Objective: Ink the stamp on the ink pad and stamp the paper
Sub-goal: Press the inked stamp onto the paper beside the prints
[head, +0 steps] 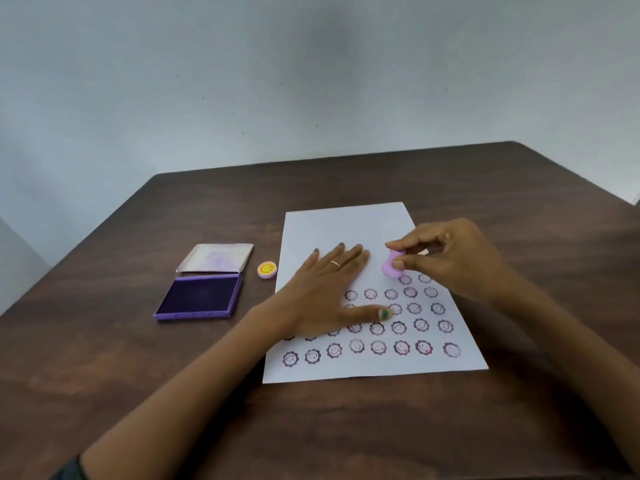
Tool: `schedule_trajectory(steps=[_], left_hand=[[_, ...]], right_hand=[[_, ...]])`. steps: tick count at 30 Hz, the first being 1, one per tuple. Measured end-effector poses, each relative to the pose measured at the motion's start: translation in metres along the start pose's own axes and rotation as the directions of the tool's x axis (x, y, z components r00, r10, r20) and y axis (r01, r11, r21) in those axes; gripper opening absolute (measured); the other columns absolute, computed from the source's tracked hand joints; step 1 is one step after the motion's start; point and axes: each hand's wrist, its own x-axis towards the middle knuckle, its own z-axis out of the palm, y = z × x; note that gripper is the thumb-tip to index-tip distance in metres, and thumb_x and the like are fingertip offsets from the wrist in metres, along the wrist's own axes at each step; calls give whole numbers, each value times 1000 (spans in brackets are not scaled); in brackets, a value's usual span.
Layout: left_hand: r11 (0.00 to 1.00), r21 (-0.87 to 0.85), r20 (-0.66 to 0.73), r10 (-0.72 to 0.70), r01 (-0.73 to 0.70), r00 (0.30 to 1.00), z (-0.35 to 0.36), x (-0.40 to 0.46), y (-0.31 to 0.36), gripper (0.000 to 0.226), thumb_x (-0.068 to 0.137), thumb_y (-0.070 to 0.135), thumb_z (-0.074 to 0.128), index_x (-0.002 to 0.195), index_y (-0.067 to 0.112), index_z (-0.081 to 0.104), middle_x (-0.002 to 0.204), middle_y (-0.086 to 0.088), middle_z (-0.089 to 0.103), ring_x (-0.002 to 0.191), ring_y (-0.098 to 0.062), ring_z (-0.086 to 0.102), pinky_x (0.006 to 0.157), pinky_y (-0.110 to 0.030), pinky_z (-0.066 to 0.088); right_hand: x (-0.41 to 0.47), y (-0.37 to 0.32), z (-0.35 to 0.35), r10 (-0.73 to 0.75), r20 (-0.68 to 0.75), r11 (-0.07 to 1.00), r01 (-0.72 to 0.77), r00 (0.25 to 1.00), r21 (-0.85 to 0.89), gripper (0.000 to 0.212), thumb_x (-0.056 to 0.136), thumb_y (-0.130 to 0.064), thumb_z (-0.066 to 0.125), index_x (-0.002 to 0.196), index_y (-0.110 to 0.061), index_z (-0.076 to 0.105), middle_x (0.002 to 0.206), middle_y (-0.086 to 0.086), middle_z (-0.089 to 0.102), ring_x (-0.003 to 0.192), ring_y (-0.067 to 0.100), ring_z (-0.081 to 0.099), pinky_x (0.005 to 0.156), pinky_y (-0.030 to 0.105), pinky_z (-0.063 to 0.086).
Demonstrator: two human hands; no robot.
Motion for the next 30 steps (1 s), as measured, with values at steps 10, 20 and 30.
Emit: schedule_trajectory(steps=[10,20,30], left_hand=[[1000,-9,15,-3,3,1000,-1,1,0,102,69,80,27,150,25,-1,160,6,-3,146,-11,-7,117,-37,-8],[1000,-7,24,-9,9,1000,-3,3,0,103,66,80,25,149,26,-3,160,7,-5,146,-11,-9,116,-37,-9],[1000,4,29,-11,11,1000,-3,4,-2,104,68,83,27,149,26,-3,160,6,-5,146,-13,-9,117,-38,-9]], right_hand=[[-4,-12,4,-93,34,979,98,995,-178,30,72,-12,74,101,-9,69,99,9,72,81,13,66,73,6,48],[-2,-13,7,-94,71,964,108,993,-242,30,74,-12,72,103,-7,67,102,12,72,81,15,64,72,10,47],[-1,-11,9,-67,91,965,88,994,-246,30,73,-13,73,103,-8,68,101,11,72,77,9,60,69,-3,42]])
